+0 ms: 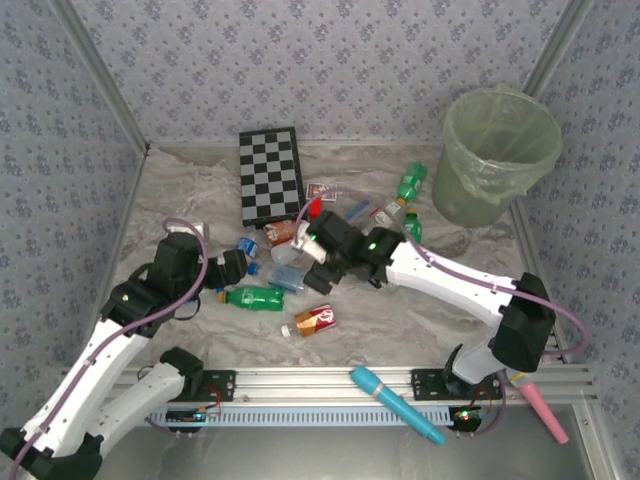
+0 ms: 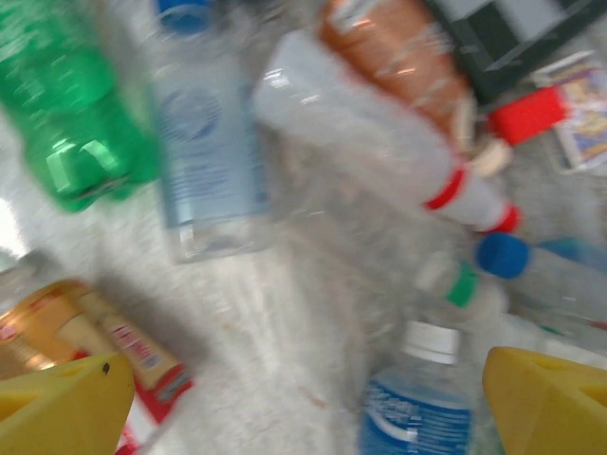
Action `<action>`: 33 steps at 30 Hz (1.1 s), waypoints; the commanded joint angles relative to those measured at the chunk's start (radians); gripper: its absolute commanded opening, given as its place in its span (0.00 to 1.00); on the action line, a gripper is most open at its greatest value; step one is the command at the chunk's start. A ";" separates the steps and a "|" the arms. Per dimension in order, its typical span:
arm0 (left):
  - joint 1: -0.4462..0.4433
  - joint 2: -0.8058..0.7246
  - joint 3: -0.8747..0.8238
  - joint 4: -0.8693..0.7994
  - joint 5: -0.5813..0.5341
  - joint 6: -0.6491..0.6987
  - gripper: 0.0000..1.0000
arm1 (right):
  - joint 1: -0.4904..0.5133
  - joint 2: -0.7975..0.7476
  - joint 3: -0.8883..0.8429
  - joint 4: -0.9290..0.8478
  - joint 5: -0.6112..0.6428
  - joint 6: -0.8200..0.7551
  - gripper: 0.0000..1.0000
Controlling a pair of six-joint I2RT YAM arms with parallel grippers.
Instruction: Put the plastic bottles in the bin
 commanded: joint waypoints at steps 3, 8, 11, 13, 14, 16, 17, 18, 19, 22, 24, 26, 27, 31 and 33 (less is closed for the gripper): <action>-0.005 -0.062 0.005 -0.080 -0.012 -0.022 1.00 | 0.114 0.072 -0.009 -0.083 0.036 -0.005 0.96; -0.005 -0.104 0.014 -0.107 -0.038 -0.022 1.00 | 0.175 0.146 0.009 -0.097 0.026 -0.030 0.92; -0.005 -0.122 0.025 -0.120 -0.048 -0.026 1.00 | 0.196 0.193 0.021 -0.119 0.026 -0.041 0.90; -0.005 -0.131 0.029 -0.128 -0.048 -0.032 1.00 | 0.198 0.220 0.024 -0.128 0.008 -0.039 0.90; -0.005 -0.134 0.031 -0.132 -0.047 -0.037 1.00 | 0.197 0.230 0.020 -0.123 0.002 -0.041 0.90; -0.004 -0.144 0.030 -0.137 -0.046 -0.044 1.00 | 0.197 0.247 0.015 -0.105 0.010 -0.056 0.90; -0.004 -0.147 0.029 -0.139 -0.046 -0.046 1.00 | 0.197 0.254 0.018 -0.101 0.009 -0.058 0.90; -0.003 -0.151 0.029 -0.142 -0.047 -0.048 1.00 | 0.198 0.263 0.021 -0.099 0.006 -0.058 0.90; -0.004 -0.155 0.028 -0.144 -0.048 -0.049 1.00 | 0.199 0.276 0.024 -0.099 0.006 -0.058 0.91; -0.005 -0.158 0.029 -0.146 -0.051 -0.046 1.00 | 0.210 0.315 0.031 -0.099 0.011 -0.066 0.91; -0.004 -0.155 0.031 -0.146 -0.052 -0.041 1.00 | 0.219 0.338 0.031 -0.094 0.018 -0.067 0.91; -0.004 -0.152 0.035 -0.147 -0.055 -0.036 1.00 | 0.228 0.359 0.033 -0.092 0.028 -0.066 0.90; -0.005 -0.149 0.037 -0.147 -0.056 -0.035 1.00 | 0.230 0.368 0.035 -0.093 0.025 -0.064 0.89; -0.004 -0.144 0.043 -0.149 -0.056 -0.032 1.00 | 0.231 0.394 0.033 -0.080 0.016 -0.058 0.85; -0.004 -0.143 0.043 -0.149 -0.056 -0.032 1.00 | 0.232 0.405 0.034 -0.077 0.015 -0.058 0.83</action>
